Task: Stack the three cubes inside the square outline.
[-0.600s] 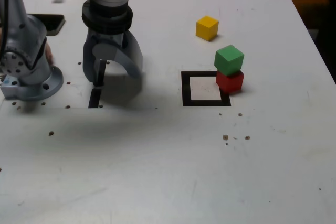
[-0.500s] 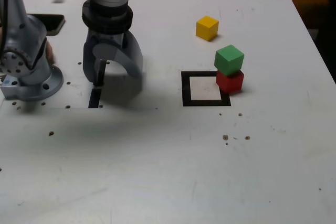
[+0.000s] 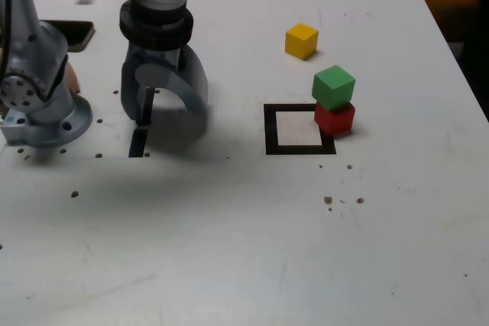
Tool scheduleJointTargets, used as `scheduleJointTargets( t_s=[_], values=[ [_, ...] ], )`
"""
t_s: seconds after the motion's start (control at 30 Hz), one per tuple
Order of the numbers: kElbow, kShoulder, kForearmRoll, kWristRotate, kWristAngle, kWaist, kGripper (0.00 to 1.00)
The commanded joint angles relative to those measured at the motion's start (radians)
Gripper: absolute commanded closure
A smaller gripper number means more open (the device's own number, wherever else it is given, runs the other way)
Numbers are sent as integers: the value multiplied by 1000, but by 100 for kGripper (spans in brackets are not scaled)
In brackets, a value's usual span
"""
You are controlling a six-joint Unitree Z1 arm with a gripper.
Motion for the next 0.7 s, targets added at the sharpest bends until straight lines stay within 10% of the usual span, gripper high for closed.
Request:
scheduleJointTargets(
  t_s=[0.0,0.67],
  values=[
    [0,-3,-1,-1,-1,1,15],
    [-215,0,196,-26,-17,1,15]
  ],
)
